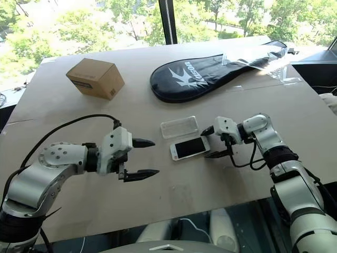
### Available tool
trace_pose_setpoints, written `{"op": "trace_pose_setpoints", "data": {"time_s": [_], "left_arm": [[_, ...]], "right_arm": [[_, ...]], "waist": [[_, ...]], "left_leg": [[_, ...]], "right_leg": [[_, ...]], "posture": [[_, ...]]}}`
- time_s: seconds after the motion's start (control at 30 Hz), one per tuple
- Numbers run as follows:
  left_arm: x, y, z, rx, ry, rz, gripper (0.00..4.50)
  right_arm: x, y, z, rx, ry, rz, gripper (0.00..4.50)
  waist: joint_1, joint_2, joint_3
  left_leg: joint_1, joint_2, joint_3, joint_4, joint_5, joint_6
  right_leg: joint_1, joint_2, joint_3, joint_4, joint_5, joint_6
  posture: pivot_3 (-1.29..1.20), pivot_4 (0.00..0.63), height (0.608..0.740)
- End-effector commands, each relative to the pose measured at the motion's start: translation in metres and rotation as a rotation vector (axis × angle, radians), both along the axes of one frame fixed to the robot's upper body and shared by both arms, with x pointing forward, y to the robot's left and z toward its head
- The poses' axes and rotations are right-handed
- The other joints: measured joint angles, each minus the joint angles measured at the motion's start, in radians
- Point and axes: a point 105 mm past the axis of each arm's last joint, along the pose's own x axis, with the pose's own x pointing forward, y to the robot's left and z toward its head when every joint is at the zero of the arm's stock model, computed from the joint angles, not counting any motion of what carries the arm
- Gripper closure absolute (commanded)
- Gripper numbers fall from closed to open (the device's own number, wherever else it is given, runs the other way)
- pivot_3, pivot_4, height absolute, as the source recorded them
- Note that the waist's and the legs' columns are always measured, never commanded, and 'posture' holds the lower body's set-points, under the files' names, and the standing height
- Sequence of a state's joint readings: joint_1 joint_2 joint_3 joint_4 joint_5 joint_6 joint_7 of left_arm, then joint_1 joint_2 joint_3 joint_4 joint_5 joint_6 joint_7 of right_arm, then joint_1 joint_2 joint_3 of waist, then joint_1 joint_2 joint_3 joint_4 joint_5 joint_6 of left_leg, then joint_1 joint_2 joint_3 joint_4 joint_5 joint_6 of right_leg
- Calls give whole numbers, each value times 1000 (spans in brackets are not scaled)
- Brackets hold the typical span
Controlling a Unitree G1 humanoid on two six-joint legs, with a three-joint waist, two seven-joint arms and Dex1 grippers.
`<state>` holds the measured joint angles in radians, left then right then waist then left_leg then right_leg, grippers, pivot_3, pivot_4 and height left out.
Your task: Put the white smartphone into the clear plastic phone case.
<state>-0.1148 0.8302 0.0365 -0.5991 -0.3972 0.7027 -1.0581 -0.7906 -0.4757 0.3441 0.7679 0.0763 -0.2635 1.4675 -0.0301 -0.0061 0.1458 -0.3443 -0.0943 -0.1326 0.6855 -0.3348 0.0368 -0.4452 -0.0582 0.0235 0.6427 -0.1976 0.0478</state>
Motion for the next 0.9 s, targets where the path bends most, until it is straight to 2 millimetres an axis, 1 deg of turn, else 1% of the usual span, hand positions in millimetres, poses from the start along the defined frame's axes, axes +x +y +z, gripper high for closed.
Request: {"op": "trace_pose_setpoints", "data": {"time_s": [0.03,0.13,0.33,0.43,0.47,0.5,0.7,0.8,0.9], "left_arm": [[1,2,11,3,-58,6,43],[2,1,9,1,-55,9,43],[4,1,7,3,-54,11,43],[5,0,6,1,-56,11,0],[5,0,7,-2,-56,11,0],[5,0,7,-6,-57,12,0],[5,2,6,-4,-53,16,0],[12,3,9,-21,-72,36,0],[28,0,24,-115,-120,77,0]], "right_arm": [[-2,9,-15,-42,24,20,0],[0,10,-17,-60,38,25,0],[-7,15,-23,-112,119,72,0],[-8,19,-24,-111,119,76,795],[-8,19,-24,-108,117,74,1249],[-8,20,-24,-107,113,73,1547],[-10,15,-25,-128,67,81,1555],[-11,17,-16,-66,69,57,1555],[-15,17,-1,-10,39,59,1555]], "waist": [[-9,0,0],[-19,0,0],[-28,0,-1],[-29,0,-1],[-29,0,-1],[-29,0,-1],[-29,0,-1],[-24,0,-1],[-10,1,-1]], "left_leg": [[0,1,0,0,0,-1],[2,4,2,-2,1,-2],[3,5,5,-2,1,-2],[3,5,5,-2,1,-2],[3,5,5,-3,1,-2],[3,5,5,-3,0,-2],[3,5,5,-3,0,-2],[3,5,4,-3,0,-3],[2,5,4,-3,0,-3]], "right_leg": [[0,1,0,0,0,-1],[0,4,2,0,1,-2],[0,5,4,0,2,-3],[-1,5,5,0,2,-3],[-1,5,4,0,2,-3],[-1,5,4,0,2,-3],[-1,5,5,0,2,-3],[-1,5,4,0,2,-3],[-1,5,4,-1,2,-3]], "posture": [[0,150,740],[0,150,740],[0,150,740],[0,150,740],[0,150,740],[0,150,740],[0,150,740],[0,150,740],[0,150,740]]}}
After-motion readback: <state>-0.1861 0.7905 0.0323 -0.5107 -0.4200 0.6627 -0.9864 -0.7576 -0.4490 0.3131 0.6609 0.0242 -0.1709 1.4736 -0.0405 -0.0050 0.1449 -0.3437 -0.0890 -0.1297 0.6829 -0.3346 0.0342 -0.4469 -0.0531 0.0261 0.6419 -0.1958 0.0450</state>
